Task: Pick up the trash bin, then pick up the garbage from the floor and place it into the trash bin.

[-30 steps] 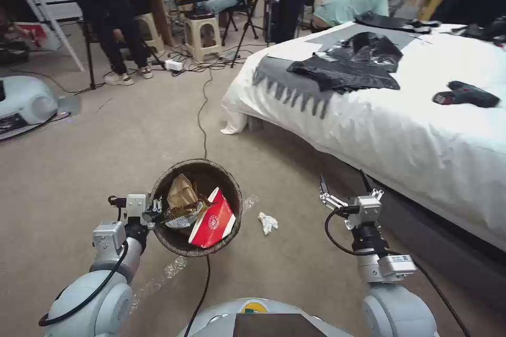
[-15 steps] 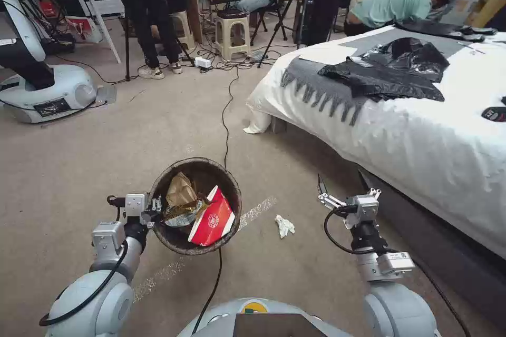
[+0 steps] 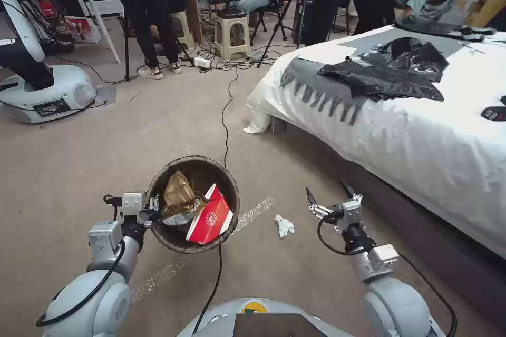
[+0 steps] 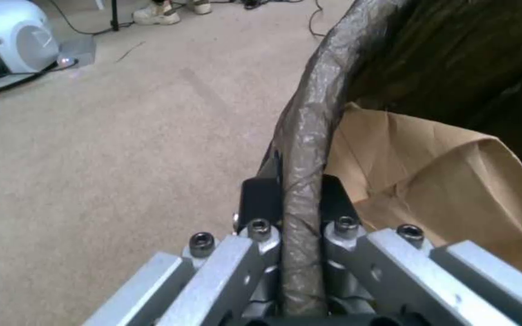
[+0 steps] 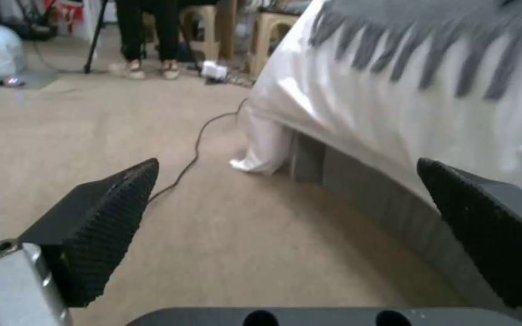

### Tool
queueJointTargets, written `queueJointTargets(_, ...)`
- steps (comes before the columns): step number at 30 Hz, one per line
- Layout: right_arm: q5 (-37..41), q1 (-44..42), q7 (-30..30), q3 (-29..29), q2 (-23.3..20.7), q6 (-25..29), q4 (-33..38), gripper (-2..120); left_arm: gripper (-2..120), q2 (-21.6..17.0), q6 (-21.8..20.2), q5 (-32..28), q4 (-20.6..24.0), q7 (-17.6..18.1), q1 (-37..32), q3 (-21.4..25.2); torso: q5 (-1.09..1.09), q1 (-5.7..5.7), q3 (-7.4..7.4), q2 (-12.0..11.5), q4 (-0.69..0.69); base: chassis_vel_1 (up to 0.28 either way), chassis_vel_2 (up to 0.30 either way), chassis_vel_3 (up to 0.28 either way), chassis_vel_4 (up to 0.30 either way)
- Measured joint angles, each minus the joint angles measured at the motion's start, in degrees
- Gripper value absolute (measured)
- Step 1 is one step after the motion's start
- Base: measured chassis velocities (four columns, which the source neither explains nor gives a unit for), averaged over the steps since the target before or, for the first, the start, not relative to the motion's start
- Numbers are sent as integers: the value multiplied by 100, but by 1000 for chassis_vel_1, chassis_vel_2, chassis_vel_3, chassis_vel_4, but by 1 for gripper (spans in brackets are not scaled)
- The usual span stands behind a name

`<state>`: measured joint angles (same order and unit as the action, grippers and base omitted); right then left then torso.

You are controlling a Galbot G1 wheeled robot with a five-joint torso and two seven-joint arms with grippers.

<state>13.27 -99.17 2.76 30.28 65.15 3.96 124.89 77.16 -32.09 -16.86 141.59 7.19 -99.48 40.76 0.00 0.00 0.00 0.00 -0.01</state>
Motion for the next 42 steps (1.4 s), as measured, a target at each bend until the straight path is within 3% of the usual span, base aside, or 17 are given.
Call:
queueJointTargets(12,488,963,-127,-773,-806,-390,-898,100,0,-18,-16,-47,58,79,-30,15,0,0,0,0,2,0,0,0,0)
queueJointTargets(16,642,1411,-160,-1335,-988,-529,-1294,100,0,-39,-30,-75,69,81,-31,40,0,0,0,0,1,0,0,0,0)
queueJointTargets(33,1609,2751,-175,-2594,-1422,-1301,-2416,100,0,-61,-46,-139,130,74,-50,145,0,0,0,0,1,0,0,0,0)
queueJointTargets(42,1734,3396,-414,-2771,-1186,-1599,-3228,100,0,-13,-62,-132,155,67,-63,142,0,0,0,0,1,0,0,0,0)
